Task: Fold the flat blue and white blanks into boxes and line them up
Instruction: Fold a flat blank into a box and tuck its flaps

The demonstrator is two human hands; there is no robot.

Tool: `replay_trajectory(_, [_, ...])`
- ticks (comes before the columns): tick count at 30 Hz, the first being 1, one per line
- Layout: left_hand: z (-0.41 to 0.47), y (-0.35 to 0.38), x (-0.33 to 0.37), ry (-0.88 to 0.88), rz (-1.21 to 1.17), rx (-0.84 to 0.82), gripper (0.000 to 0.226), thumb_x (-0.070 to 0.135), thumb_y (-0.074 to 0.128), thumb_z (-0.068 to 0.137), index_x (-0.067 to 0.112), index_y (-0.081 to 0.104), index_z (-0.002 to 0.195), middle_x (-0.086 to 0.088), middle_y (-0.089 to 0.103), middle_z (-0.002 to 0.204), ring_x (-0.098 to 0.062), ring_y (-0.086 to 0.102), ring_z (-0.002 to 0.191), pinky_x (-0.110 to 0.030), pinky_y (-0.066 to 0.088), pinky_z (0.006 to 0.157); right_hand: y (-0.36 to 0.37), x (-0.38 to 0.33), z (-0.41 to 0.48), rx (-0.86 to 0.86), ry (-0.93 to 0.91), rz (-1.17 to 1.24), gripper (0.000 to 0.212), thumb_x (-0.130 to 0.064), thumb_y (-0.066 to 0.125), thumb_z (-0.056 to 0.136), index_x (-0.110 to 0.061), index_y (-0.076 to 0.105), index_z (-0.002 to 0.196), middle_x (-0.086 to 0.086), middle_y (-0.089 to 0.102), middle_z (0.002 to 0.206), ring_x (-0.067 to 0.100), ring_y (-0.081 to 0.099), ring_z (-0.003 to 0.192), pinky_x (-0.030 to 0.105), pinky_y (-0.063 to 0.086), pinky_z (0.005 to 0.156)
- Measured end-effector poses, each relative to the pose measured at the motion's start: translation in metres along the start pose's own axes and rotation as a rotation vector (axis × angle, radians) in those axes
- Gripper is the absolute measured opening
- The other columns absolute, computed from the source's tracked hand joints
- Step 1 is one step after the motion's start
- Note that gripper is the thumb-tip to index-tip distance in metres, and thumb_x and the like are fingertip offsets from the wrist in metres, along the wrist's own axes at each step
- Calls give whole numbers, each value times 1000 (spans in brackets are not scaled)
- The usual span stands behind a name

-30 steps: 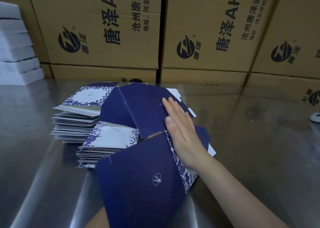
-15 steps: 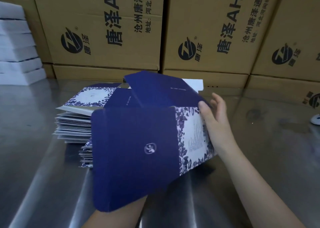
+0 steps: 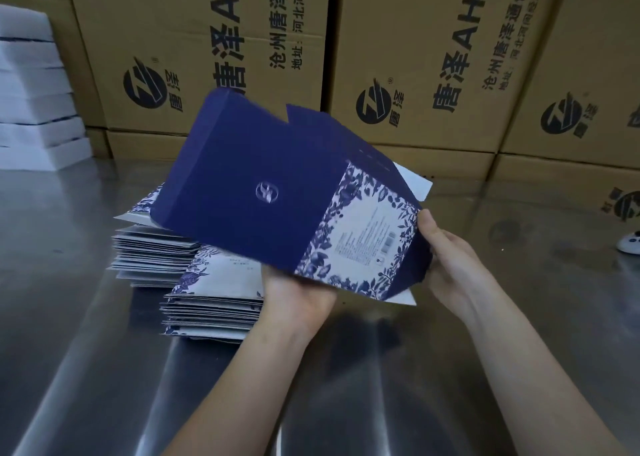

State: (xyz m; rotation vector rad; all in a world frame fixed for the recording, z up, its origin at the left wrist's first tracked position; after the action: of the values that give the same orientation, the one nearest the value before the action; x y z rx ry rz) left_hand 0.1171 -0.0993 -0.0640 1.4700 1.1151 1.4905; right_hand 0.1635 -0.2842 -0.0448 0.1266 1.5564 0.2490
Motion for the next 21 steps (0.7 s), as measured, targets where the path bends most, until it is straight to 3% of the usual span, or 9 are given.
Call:
replay_trajectory(1, [0, 8, 2, 25, -29, -63, 46, 42, 43, 95, 10, 73, 110, -11, 74, 110, -29, 72, 103, -44, 59, 76, 1, 1, 0, -10, 18, 59, 96, -60, 83, 55, 5, 58, 121, 7, 72, 110, 22, 68, 104, 41, 53, 86])
replay_trajectory(3, [-1, 13, 6, 50, -36, -109, 56, 53, 35, 99, 17, 61, 133, -11, 68, 126, -31, 65, 117, -51, 43, 107, 3, 1, 1, -23, 32, 169, 77, -52, 80, 62, -2, 63, 118, 6, 72, 112, 21, 69, 103, 38, 58, 74])
replay_trajectory(4, [-1, 15, 6, 43, -18, -141, 60, 58, 32, 99, 19, 59, 136, -10, 66, 131, -31, 61, 123, -51, 36, 114, 4, 0, 1, -39, 30, 214, 66, -48, 77, 67, -5, 65, 115, 6, 71, 114, 21, 69, 104, 36, 58, 72])
replay_trajectory(9, [-3, 17, 3, 11, 154, -137, 71, 69, 26, 96, 21, 55, 139, -9, 60, 139, -28, 57, 128, -48, 37, 114, 3, -13, -1, -61, -106, 408, 37, -21, 70, 78, -13, 63, 113, 6, 70, 116, 21, 67, 104, 36, 58, 80])
replay_trajectory(12, [-3, 16, 0, -4, 274, -103, 70, 71, 24, 96, 28, 49, 145, -4, 59, 140, -24, 55, 130, -49, 36, 113, -5, -26, -6, 31, -249, 477, 23, -9, 66, 81, -16, 62, 103, 4, 71, 110, 20, 65, 105, 41, 51, 97])
replay_trajectory(14, [-5, 17, -1, -20, 320, -95, 69, 70, 24, 96, 31, 37, 151, -4, 52, 146, -25, 49, 135, -48, 35, 110, -10, -33, -12, 102, -315, 479, 18, -7, 65, 82, -19, 63, 96, 3, 71, 107, 19, 64, 105, 43, 47, 100])
replay_trajectory(17, [-9, 20, 0, 3, 379, -110, 64, 65, 31, 97, 33, 28, 153, -3, 44, 153, -26, 45, 137, -48, 36, 109, -13, -42, -20, 141, -399, 431, 16, -5, 65, 82, -20, 67, 86, 3, 70, 104, 19, 63, 104, 43, 47, 98])
replay_trajectory(19, [-12, 21, 0, 86, 496, -99, 57, 56, 41, 98, 36, 30, 150, 1, 45, 150, -23, 48, 134, -46, 38, 109, -12, -49, -26, 152, -475, 381, 20, -1, 63, 84, -20, 69, 87, -2, 70, 97, 14, 64, 98, 35, 50, 90])
replay_trajectory(21, [-18, 24, 1, 214, 664, -100, 63, 50, 59, 92, 42, 29, 147, 8, 45, 145, -13, 50, 130, -41, 41, 107, -8, -56, -32, 176, -567, 308, 24, 2, 63, 85, -21, 70, 90, -8, 70, 87, 7, 63, 87, 25, 50, 83])
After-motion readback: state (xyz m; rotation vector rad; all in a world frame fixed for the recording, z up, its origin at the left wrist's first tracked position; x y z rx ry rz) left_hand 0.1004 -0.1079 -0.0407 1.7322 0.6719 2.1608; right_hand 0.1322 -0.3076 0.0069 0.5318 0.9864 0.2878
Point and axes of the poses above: each hand's wrist, its own z-axis towards the middle knuckle, its own y-axis out of the palm, x = y × z, the point moved 6 cm from there along z, towards the middle knuckle
